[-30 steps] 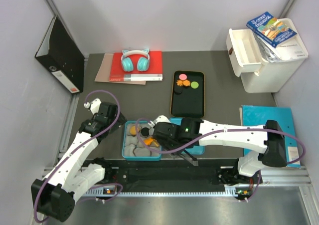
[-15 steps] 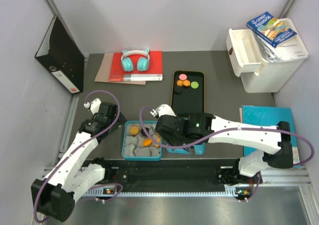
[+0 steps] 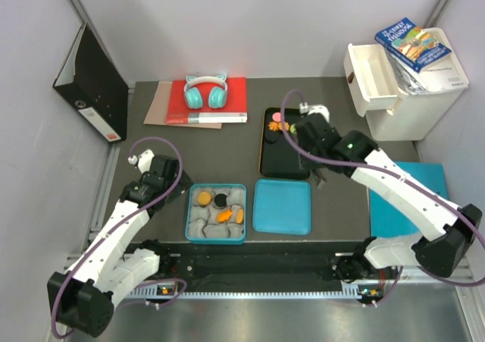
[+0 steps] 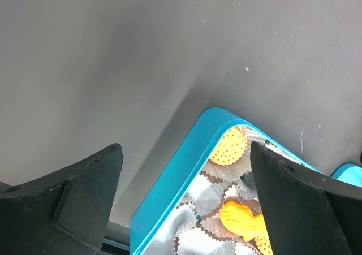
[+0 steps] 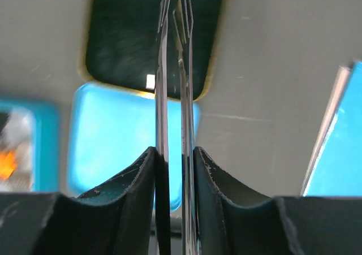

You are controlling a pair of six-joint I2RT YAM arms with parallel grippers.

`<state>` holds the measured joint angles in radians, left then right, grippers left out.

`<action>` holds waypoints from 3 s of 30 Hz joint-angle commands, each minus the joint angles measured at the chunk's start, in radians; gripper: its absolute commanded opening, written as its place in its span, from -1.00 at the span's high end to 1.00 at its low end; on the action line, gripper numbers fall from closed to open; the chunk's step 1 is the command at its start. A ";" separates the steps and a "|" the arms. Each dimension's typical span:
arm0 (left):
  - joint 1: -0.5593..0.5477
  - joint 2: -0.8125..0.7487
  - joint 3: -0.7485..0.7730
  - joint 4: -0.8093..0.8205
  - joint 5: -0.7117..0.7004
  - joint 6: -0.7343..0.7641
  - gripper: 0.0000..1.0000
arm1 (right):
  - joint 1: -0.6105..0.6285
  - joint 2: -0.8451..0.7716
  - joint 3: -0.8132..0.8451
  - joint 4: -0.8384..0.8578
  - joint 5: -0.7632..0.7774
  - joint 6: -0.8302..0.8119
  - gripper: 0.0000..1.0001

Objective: Pack the cookies

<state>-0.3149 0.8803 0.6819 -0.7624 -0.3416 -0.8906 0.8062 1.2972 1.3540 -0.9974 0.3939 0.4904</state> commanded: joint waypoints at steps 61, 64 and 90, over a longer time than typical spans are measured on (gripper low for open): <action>0.004 0.141 0.131 0.037 0.039 0.099 -0.97 | -0.099 -0.183 -0.475 0.594 -0.167 -0.105 -0.41; 0.004 0.149 0.137 0.057 0.062 0.120 -0.97 | -0.073 -0.199 -0.539 0.594 -0.152 -0.099 -0.41; 0.004 0.178 0.113 0.112 0.210 0.156 -0.97 | -0.027 0.082 -0.655 0.460 -0.041 0.155 0.13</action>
<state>-0.3149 1.0851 0.8043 -0.6899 -0.1452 -0.7475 0.7696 1.3514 0.7002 -0.5690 0.3435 0.6018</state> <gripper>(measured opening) 0.983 0.458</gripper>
